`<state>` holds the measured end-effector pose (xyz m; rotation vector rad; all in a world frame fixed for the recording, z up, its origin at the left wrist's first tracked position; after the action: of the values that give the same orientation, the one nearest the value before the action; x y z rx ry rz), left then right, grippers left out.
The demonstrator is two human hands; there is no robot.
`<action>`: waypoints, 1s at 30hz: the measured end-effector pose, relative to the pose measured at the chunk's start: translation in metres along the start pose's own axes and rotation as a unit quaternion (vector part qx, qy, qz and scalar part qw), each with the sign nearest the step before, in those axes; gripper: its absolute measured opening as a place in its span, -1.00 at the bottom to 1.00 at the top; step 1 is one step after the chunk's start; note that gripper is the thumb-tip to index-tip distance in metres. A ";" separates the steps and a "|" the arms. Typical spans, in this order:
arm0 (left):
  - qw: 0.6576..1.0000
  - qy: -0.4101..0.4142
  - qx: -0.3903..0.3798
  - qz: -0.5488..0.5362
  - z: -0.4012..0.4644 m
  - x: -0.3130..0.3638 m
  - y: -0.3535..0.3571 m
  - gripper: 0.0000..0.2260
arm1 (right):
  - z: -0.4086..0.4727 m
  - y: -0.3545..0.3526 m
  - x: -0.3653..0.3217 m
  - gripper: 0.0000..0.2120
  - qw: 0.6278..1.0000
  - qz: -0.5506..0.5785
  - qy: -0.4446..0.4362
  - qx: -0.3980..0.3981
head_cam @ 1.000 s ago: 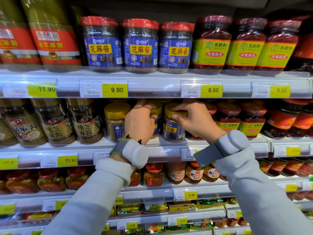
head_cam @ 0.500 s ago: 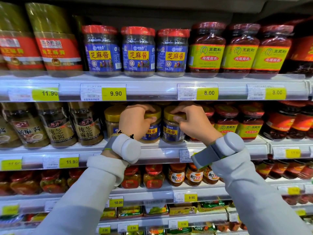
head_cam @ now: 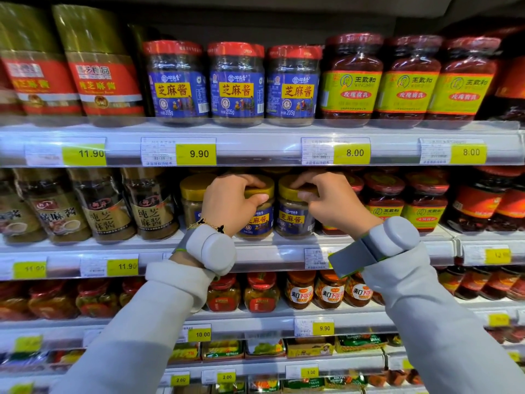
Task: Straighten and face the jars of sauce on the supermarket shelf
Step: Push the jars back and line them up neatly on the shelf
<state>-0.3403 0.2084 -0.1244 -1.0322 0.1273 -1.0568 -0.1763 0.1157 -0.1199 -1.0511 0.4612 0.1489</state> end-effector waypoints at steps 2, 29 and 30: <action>1.000 0.002 0.003 -0.002 0.000 0.000 0.001 -0.76 | 0.000 -0.002 0.001 -0.81 1.000 -0.001 -0.006 -0.004; 1.000 -0.002 0.003 -0.003 -0.007 -0.003 0.007 -0.75 | -0.001 0.004 -0.006 -0.83 0.999 0.025 0.003 0.025; 1.000 0.001 0.004 0.000 -0.009 -0.003 0.008 -0.74 | -0.002 0.004 -0.007 -0.83 0.999 0.023 0.003 0.023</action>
<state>-0.3414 0.2059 -0.1363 -1.0236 0.1252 -1.0573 -0.1840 0.1165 -0.1211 -0.9968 0.4936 0.1756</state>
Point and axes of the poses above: each hand's wrist, its own z-axis towards the middle knuckle, its own y-axis out of the palm, x = y × z, the point moved 1 cm from there along z, towards the middle knuckle, and after that the axes turned 2 degrees about y, right-handed, at the moved point
